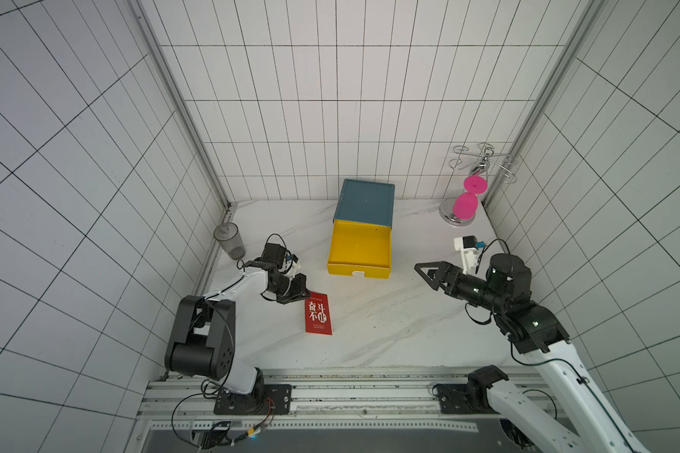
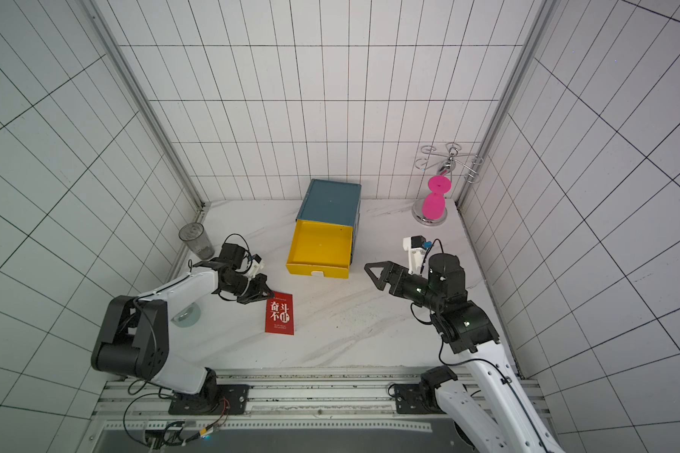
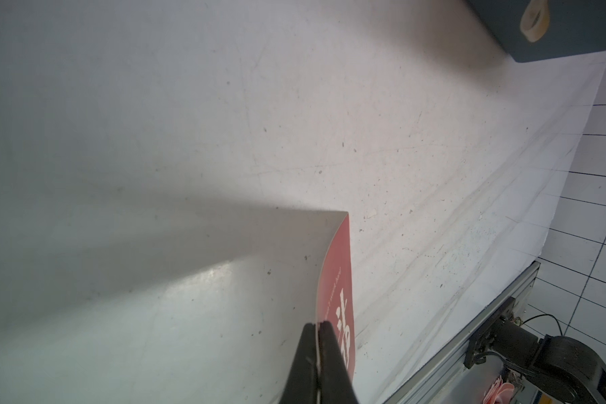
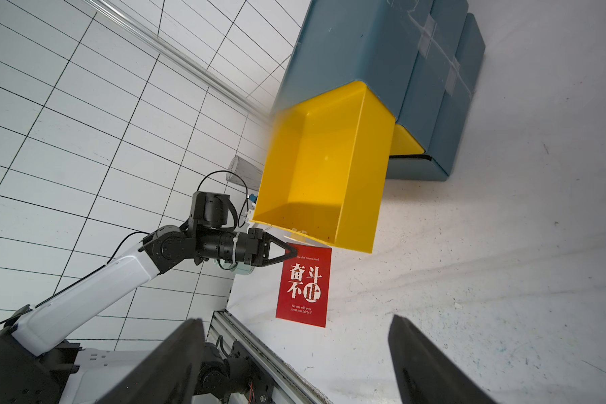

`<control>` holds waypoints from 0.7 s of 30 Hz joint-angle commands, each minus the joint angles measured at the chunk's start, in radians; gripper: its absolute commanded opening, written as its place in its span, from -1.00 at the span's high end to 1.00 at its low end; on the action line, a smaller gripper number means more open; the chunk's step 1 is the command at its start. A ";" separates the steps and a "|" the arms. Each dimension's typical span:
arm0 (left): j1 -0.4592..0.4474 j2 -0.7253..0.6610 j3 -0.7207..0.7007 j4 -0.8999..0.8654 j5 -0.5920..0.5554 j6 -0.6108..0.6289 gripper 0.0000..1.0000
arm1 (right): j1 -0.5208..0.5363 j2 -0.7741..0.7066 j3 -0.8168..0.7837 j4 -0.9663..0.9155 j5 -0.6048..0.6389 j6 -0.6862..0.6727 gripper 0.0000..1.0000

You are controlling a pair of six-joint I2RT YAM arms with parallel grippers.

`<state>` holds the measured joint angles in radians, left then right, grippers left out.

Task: Take the postcards out of the drawer
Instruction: Place the postcard at the center of the board.

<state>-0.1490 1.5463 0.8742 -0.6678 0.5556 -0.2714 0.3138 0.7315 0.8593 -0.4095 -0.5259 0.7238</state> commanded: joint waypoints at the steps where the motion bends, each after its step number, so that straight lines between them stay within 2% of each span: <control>1: -0.021 0.025 0.032 0.001 -0.064 0.032 0.89 | -0.013 -0.017 -0.026 -0.013 0.000 -0.024 -0.73; 11: -0.034 0.035 0.042 -0.002 -0.135 0.038 0.60 | -0.025 -0.035 -0.026 -0.041 0.000 -0.040 -0.73; 21: -0.035 0.040 0.042 -0.004 -0.168 0.032 0.42 | -0.035 -0.047 -0.025 -0.061 0.004 -0.047 -0.73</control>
<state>-0.1818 1.5742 0.8940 -0.6743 0.4103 -0.2447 0.2928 0.6983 0.8570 -0.4599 -0.5262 0.6949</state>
